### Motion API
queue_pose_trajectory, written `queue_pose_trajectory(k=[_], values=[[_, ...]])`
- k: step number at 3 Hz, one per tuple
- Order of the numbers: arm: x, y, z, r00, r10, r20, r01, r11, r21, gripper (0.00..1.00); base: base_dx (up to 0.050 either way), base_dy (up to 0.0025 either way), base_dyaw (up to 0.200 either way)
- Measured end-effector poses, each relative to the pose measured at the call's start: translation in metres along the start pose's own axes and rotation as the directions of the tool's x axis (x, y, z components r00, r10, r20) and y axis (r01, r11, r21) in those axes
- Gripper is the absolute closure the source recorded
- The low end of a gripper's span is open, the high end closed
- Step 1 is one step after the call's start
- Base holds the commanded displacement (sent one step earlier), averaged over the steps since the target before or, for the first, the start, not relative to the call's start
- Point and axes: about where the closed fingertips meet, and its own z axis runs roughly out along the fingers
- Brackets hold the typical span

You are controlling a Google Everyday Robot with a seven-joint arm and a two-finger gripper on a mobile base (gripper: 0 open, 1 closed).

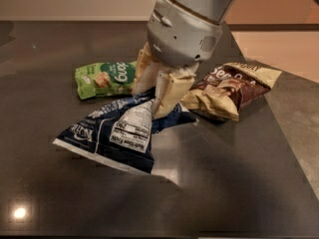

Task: Pick blue chip bag

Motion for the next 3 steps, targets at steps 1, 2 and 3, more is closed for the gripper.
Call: queue_pose_trajectory(k=[1,2,3], values=[[-0.014,-0.016,-0.028,1.0,0.002,0.024,-0.003,0.998,0.063,1.0,0.0,0.0,0.0],[-0.019,-0.026,-0.035,1.0,-0.005,0.024,0.003,0.9933,0.115,1.0,0.0,0.0,0.0],[-0.02,-0.027,-0.035,1.0,-0.006,0.024,0.003,0.9928,0.12,1.0,0.0,0.0,0.0]])
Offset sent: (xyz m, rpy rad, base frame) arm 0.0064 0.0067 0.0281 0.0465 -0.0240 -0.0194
